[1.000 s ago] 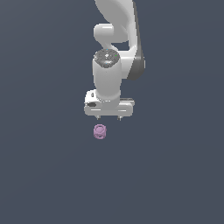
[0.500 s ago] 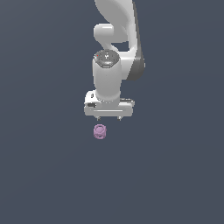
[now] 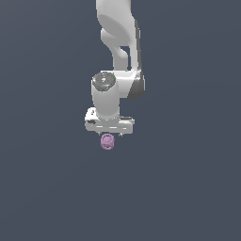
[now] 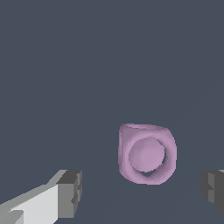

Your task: Pick up the object and move it to a goal position.

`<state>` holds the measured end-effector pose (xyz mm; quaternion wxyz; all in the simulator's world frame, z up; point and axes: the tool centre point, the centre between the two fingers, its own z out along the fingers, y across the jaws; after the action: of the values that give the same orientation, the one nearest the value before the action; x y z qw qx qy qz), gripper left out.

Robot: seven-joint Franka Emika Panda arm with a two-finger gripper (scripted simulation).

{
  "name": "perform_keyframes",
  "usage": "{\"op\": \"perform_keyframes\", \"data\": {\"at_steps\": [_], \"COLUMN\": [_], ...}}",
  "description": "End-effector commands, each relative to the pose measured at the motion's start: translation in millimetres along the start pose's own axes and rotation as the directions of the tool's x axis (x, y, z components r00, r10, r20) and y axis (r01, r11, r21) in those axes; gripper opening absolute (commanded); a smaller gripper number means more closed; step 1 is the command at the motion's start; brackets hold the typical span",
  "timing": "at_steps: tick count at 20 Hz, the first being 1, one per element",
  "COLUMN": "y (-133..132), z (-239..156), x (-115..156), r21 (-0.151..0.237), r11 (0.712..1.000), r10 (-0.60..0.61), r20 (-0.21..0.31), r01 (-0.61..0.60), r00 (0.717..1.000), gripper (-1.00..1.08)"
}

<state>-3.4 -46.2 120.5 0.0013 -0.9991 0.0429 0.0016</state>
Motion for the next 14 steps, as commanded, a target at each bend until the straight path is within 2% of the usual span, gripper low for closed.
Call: {"op": "perform_keyframes", "data": {"at_steps": [1,6,14], "y": [9.2,19.0,19.1], "z": [14.5,29.4,38.3], "x": [0.0,-0.6,-1.2], "r21": [-0.001,-0.002,-0.002], "r11": [1.0,0.999,0.999], "r10": [0.018,0.036,0.036], "r20": [-0.002,-0.003,-0.002], "r01": [-0.018,-0.036,-0.036], "r00": [1.0,0.999,0.999], "gripper": [1.0,1.0,1.0]}}
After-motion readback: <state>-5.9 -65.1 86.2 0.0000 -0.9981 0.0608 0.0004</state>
